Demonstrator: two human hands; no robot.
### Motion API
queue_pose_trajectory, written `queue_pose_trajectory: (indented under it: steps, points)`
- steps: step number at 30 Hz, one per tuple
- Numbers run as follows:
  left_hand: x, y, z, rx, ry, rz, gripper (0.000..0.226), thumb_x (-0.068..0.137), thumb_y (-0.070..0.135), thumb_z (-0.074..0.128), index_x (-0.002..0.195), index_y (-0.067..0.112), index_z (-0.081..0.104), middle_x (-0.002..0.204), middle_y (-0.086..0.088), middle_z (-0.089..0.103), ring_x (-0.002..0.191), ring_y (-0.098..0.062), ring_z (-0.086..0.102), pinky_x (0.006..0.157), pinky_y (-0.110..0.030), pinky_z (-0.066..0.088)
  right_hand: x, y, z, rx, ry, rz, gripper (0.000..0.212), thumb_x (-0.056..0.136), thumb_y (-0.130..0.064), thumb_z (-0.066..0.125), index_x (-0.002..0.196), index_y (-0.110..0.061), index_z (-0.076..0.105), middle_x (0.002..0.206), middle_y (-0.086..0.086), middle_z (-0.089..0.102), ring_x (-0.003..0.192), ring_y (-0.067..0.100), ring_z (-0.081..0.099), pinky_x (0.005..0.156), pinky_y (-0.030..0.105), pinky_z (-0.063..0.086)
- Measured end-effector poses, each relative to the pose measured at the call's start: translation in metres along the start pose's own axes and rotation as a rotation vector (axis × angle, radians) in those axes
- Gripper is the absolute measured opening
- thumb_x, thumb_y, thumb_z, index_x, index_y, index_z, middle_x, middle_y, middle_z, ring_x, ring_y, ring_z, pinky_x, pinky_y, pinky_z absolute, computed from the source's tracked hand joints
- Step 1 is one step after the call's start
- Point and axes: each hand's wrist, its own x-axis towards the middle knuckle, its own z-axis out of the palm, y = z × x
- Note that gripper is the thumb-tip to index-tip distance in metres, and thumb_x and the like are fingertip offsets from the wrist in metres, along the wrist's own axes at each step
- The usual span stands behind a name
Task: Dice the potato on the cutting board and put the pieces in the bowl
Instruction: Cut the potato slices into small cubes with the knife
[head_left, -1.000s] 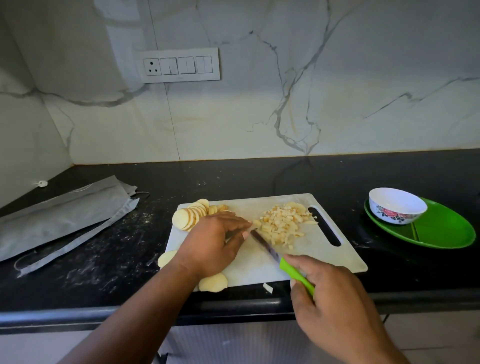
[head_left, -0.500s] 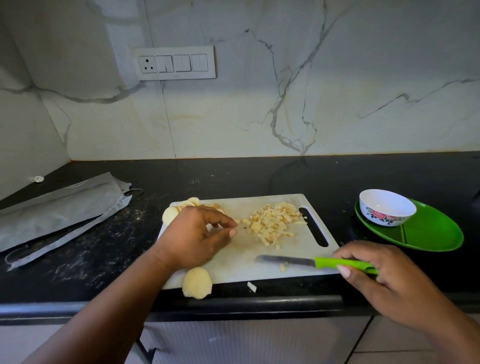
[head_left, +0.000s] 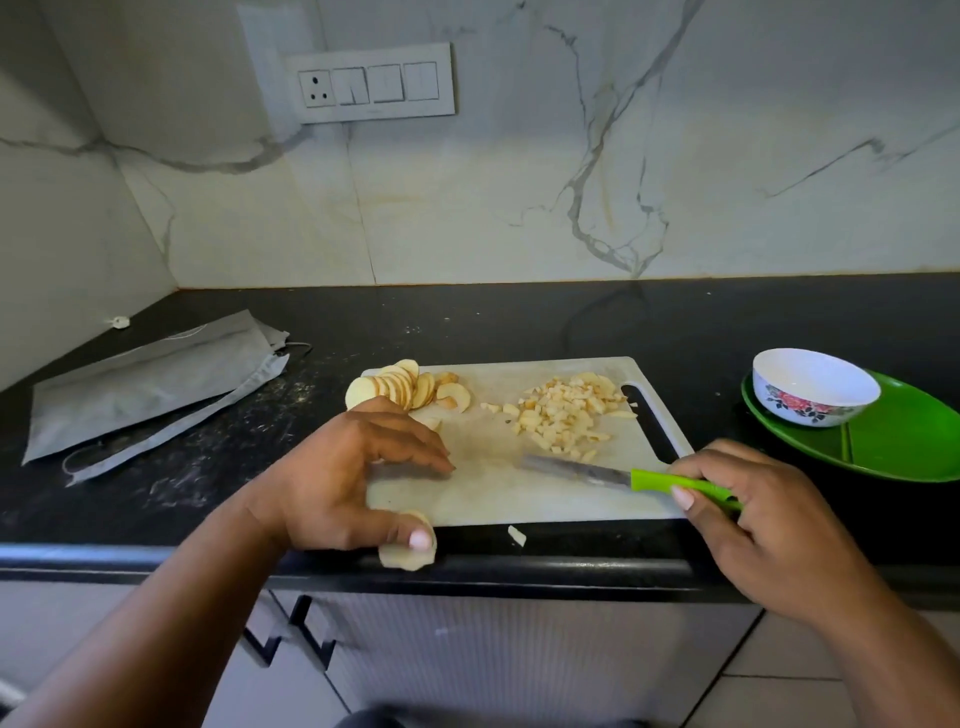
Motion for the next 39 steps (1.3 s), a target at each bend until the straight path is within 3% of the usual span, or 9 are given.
queue_pose_trajectory:
  steps: [5, 9, 13, 19, 25, 28, 31, 35, 39]
  points:
    - [-0.005, -0.005, -0.001, 0.127, -0.156, -0.055, 0.061, 0.07, 0.075, 0.08, 0.126, 0.053, 0.067, 0.15, 0.038, 0.039, 0.149, 0.008, 0.015, 0.119, -0.023, 0.015, 0.014, 0.0, 0.008, -0.054, 0.019, 0.056, 0.013, 0.089, -0.021, 0.065, 0.091, -0.033, 0.067, 0.085, -0.018, 0.056, 0.077, 0.004, 0.057, 0.06, 0.021, 0.045]
    - [-0.005, -0.006, -0.006, 0.013, -0.055, -0.052, 0.033, 0.07, 0.061, 0.087, 0.096, 0.041, 0.08, 0.136, 0.032, 0.056, 0.142, 0.002, 0.036, 0.113, -0.02, 0.028, 0.022, -0.006, 0.015, -0.081, 0.033, 0.097, 0.01, 0.089, -0.024, 0.065, 0.093, -0.033, 0.068, 0.085, -0.018, 0.056, 0.076, 0.003, 0.056, 0.059, 0.024, 0.044]
    - [-0.001, -0.007, -0.007, -0.13, 0.158, -0.059, 0.02, 0.076, 0.046, 0.087, 0.088, 0.031, 0.081, 0.097, 0.017, 0.075, 0.096, -0.008, 0.069, 0.082, -0.019, 0.05, 0.024, -0.009, 0.019, -0.145, 0.095, 0.157, 0.007, 0.09, -0.026, 0.064, 0.094, -0.031, 0.067, 0.085, -0.014, 0.055, 0.075, 0.006, 0.055, 0.059, 0.026, 0.044]
    - [0.031, 0.008, 0.009, -0.199, 0.317, -0.159, 0.039, 0.073, 0.064, 0.076, 0.095, 0.032, 0.082, 0.079, 0.011, 0.075, 0.072, -0.016, 0.067, 0.067, -0.036, 0.057, 0.023, -0.025, 0.032, -0.125, 0.091, 0.134, 0.011, 0.091, -0.03, 0.063, 0.1, -0.031, 0.068, 0.089, -0.02, 0.055, 0.077, -0.002, 0.053, 0.059, 0.012, 0.034]
    - [0.053, 0.01, 0.027, -0.168, 0.288, -0.22, 0.04, 0.08, 0.042, 0.086, 0.118, 0.035, 0.076, 0.069, 0.003, 0.062, 0.059, -0.013, 0.053, 0.058, -0.033, 0.049, 0.021, -0.027, 0.032, -0.141, 0.073, 0.144, 0.008, 0.091, -0.031, 0.062, 0.096, -0.034, 0.067, 0.087, -0.019, 0.057, 0.075, 0.004, 0.055, 0.057, 0.014, 0.036]
    - [0.055, 0.009, 0.031, -0.023, 0.245, -0.189, 0.042, 0.087, 0.048, 0.079, 0.127, 0.035, 0.074, 0.083, 0.017, 0.071, 0.076, 0.004, 0.06, 0.07, -0.019, 0.047, 0.02, -0.027, 0.032, -0.156, 0.078, 0.137, 0.006, 0.09, -0.031, 0.062, 0.094, -0.033, 0.066, 0.087, -0.019, 0.057, 0.074, 0.006, 0.055, 0.057, 0.022, 0.042]
    - [0.043, 0.01, 0.024, 0.147, 0.338, -0.117, 0.042, 0.092, 0.053, 0.072, 0.13, 0.036, 0.07, 0.114, 0.016, 0.074, 0.109, -0.003, 0.062, 0.095, -0.026, 0.051, 0.02, -0.027, 0.033, -0.161, 0.075, 0.138, 0.008, 0.091, -0.032, 0.06, 0.095, -0.032, 0.067, 0.087, -0.02, 0.056, 0.074, 0.006, 0.055, 0.056, 0.019, 0.04]
    - [0.005, 0.014, -0.001, -0.079, 0.05, -0.035, 0.041, 0.076, 0.064, 0.081, 0.104, 0.034, 0.078, 0.094, 0.024, 0.07, 0.09, -0.005, 0.066, 0.075, -0.029, 0.053, 0.02, -0.026, 0.033, -0.173, 0.073, 0.142, 0.009, 0.09, -0.033, 0.059, 0.095, -0.031, 0.067, 0.086, -0.017, 0.057, 0.072, 0.008, 0.055, 0.055, 0.022, 0.04]
    - [-0.02, 0.016, -0.006, 0.033, -0.208, -0.11, 0.058, 0.06, 0.067, 0.09, 0.109, 0.042, 0.072, 0.107, 0.028, 0.063, 0.102, 0.002, 0.061, 0.082, -0.022, 0.053, 0.021, -0.027, 0.034, -0.189, 0.066, 0.146, 0.008, 0.09, -0.032, 0.061, 0.096, -0.031, 0.067, 0.086, -0.016, 0.057, 0.072, 0.008, 0.055, 0.054, 0.021, 0.038]
